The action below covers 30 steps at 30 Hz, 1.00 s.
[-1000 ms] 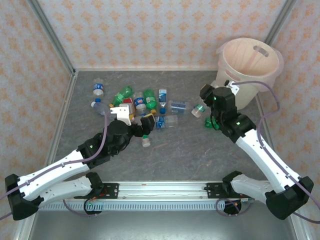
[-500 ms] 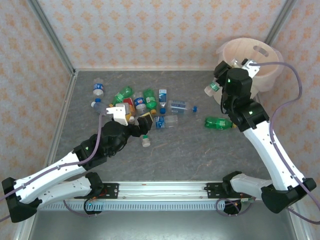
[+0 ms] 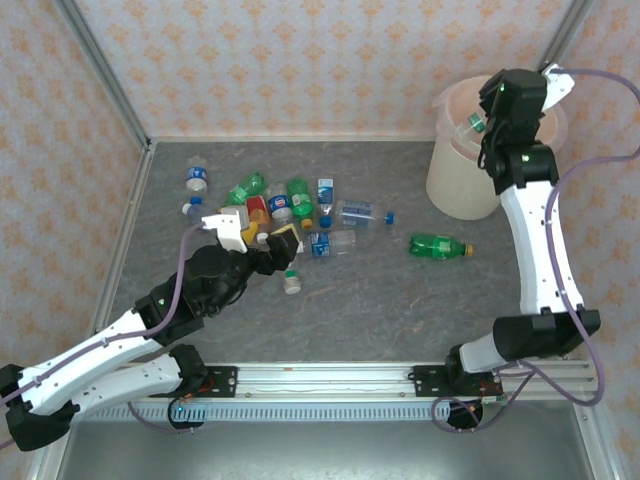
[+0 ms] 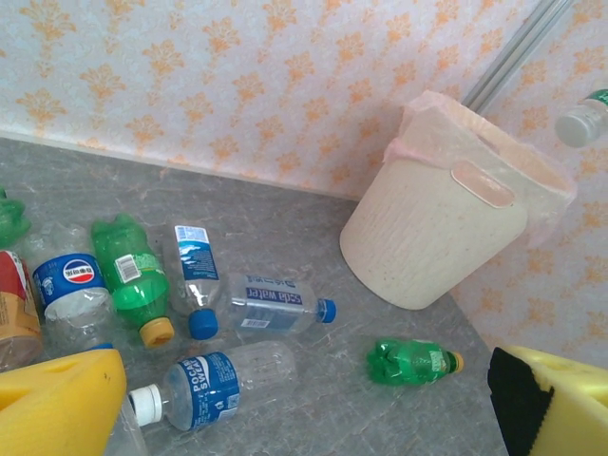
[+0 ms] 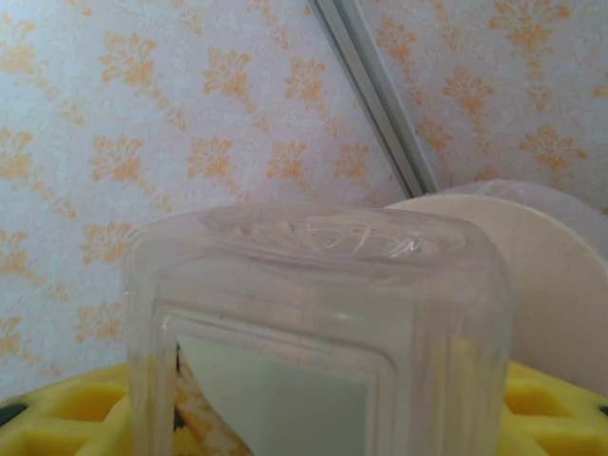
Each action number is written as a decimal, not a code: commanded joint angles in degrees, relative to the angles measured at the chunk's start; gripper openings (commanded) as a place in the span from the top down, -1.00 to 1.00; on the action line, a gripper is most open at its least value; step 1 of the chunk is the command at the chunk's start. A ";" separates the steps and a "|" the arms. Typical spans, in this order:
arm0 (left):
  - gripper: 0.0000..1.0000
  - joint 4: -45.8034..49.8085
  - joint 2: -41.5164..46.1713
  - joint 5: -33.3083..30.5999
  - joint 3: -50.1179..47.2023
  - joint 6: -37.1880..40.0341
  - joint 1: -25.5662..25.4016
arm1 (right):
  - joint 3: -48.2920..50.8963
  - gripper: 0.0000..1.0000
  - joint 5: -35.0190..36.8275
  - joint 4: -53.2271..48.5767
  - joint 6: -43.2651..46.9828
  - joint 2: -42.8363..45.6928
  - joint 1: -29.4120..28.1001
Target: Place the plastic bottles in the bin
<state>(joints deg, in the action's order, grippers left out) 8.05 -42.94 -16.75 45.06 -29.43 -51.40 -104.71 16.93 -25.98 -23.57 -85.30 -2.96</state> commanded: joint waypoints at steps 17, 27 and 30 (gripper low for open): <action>-0.98 3.66 4.71 -0.47 0.30 1.35 -0.37 | -17.58 -0.19 -7.08 -9.74 -1.96 -16.88 12.24; -0.98 3.61 4.58 -0.05 0.12 1.05 -0.42 | -15.95 -0.26 -8.37 -9.36 -1.48 -15.81 12.28; -0.98 3.63 4.54 0.33 0.18 0.93 -0.33 | -15.37 -0.65 -9.39 -9.44 -1.22 -15.08 12.22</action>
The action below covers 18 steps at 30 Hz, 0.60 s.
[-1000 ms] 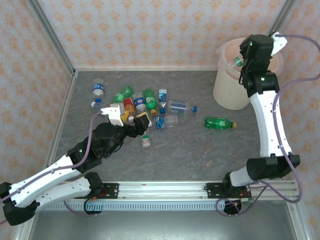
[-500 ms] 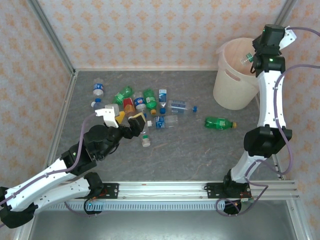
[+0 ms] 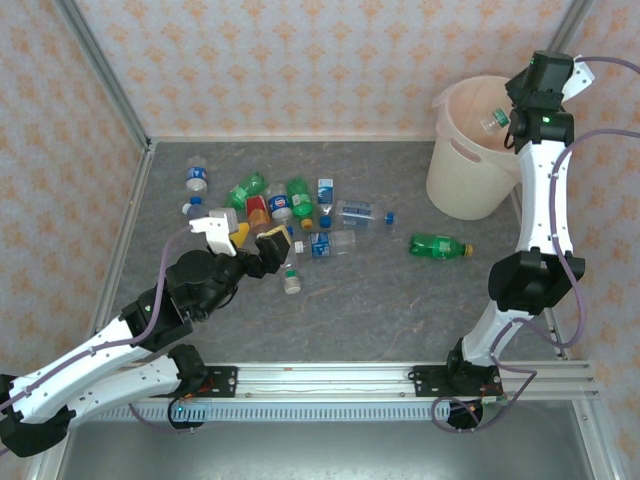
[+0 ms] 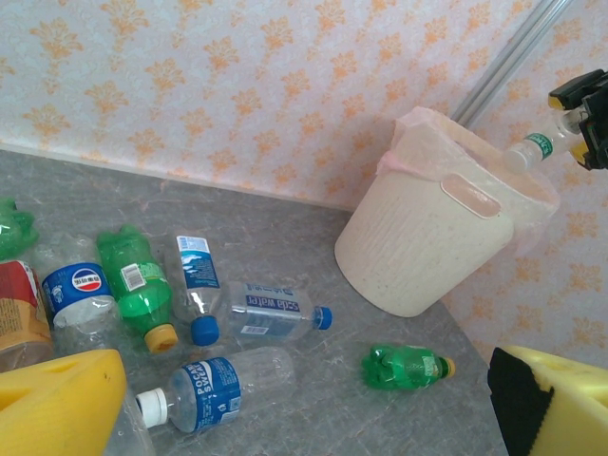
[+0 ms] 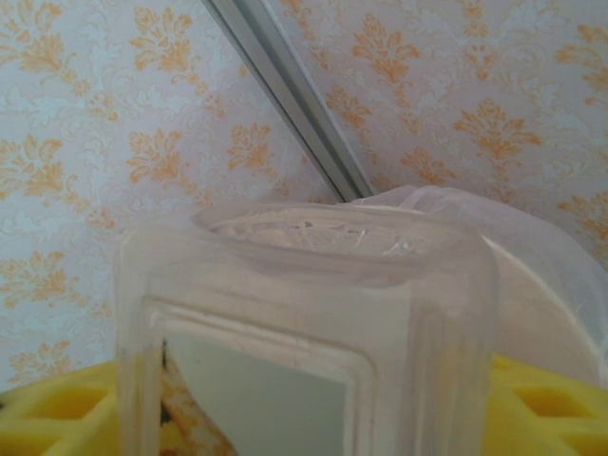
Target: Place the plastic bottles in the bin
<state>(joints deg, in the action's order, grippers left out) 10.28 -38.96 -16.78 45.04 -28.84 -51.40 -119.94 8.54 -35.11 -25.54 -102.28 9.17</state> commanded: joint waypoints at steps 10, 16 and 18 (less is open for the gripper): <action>-0.98 -0.30 -1.41 3.39 -0.38 0.29 -0.36 | 8.99 -0.99 -5.49 1.58 -1.08 11.11 0.15; -0.98 -1.72 -4.64 7.38 -0.73 0.28 -0.43 | 22.67 -0.99 -11.72 6.35 -2.97 21.52 0.05; -0.98 -2.06 -5.81 8.56 -0.73 0.36 -0.43 | 27.99 -0.99 -14.02 8.03 -3.93 25.57 0.01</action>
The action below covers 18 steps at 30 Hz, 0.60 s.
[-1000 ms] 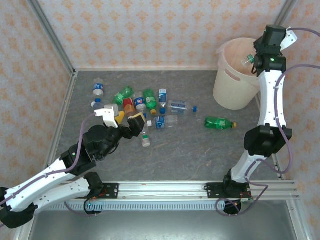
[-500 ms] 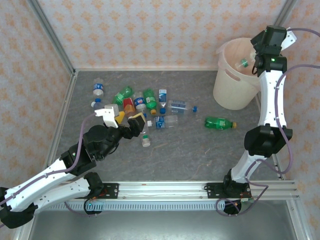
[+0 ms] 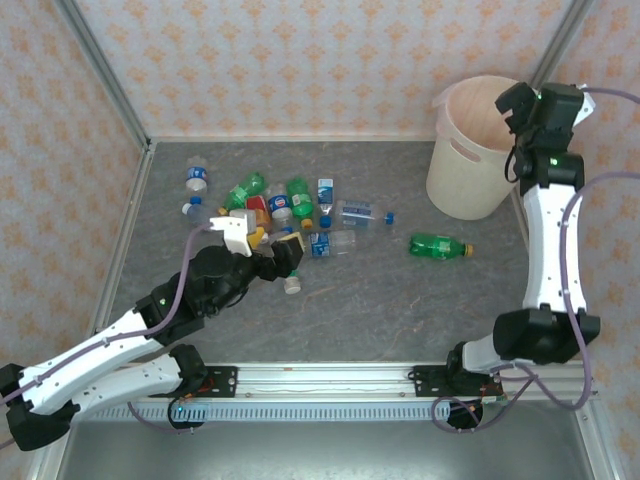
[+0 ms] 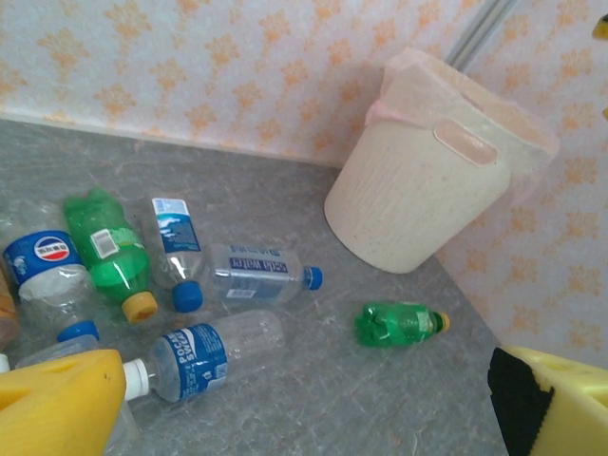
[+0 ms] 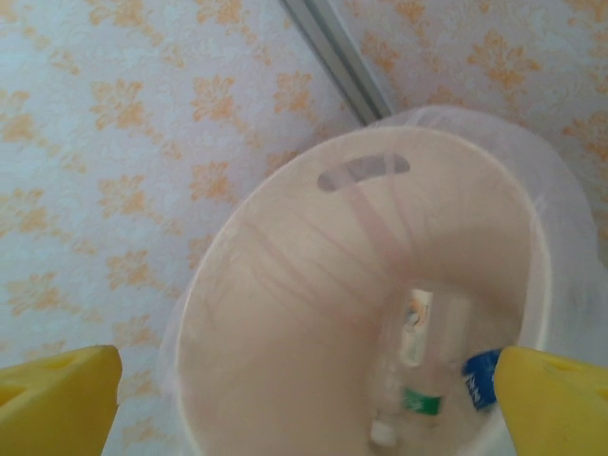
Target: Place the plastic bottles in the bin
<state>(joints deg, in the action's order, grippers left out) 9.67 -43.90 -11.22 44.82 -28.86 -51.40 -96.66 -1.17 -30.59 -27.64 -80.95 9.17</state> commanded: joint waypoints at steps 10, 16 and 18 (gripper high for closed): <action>-0.98 -3.73 -4.09 4.23 -0.49 0.76 -0.40 | 30.30 -0.99 -11.77 8.10 -5.96 22.49 0.00; -0.98 -6.21 -4.35 3.54 -1.81 0.16 -0.40 | 43.01 -0.99 -17.52 10.23 -8.83 26.34 -0.01; -0.98 -6.33 -4.38 3.43 -1.95 -0.05 -0.39 | 46.71 -0.99 -17.84 11.16 -10.56 26.63 -0.06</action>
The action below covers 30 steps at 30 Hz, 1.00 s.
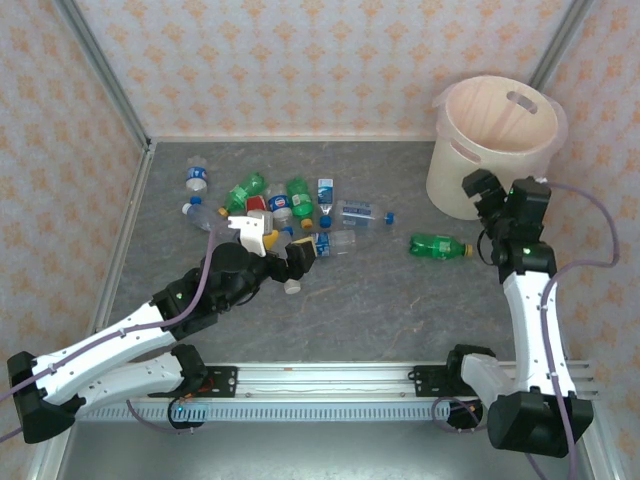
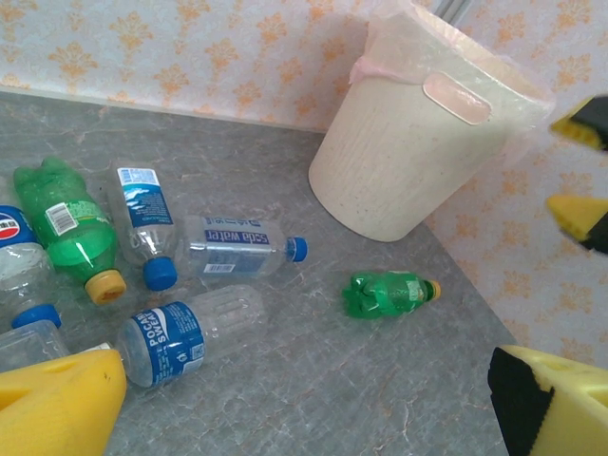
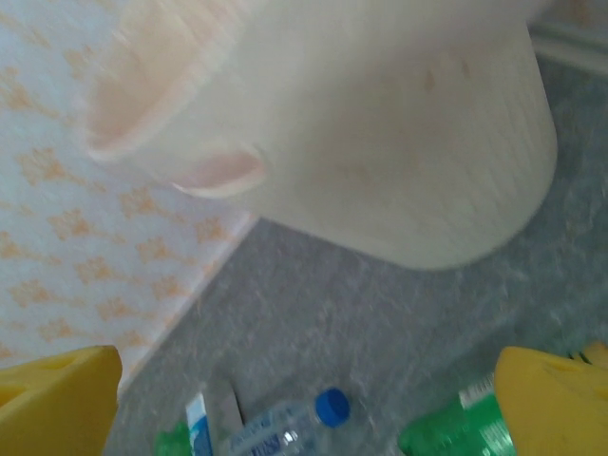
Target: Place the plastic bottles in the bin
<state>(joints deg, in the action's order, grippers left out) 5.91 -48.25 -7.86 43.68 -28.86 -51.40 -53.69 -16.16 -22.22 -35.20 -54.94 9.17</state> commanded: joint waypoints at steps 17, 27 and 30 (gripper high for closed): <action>-0.98 -2.44 1.22 0.10 -1.51 -0.14 -0.35 | 22.21 -0.82 -8.03 17.59 -15.68 -7.00 0.03; -0.98 -3.30 -0.07 1.18 -1.19 -0.03 -0.40 | 23.69 -0.67 -7.95 22.83 -17.40 -14.69 -0.07; -0.98 -3.27 -0.22 1.23 -1.21 0.08 -0.34 | 23.38 -0.67 -6.37 22.98 -17.27 -16.05 0.01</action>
<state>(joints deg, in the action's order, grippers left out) 4.43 -48.36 -7.42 42.57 -29.04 -51.40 -29.67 -24.43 -0.99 -52.07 -70.28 9.17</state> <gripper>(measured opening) 0.992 0.838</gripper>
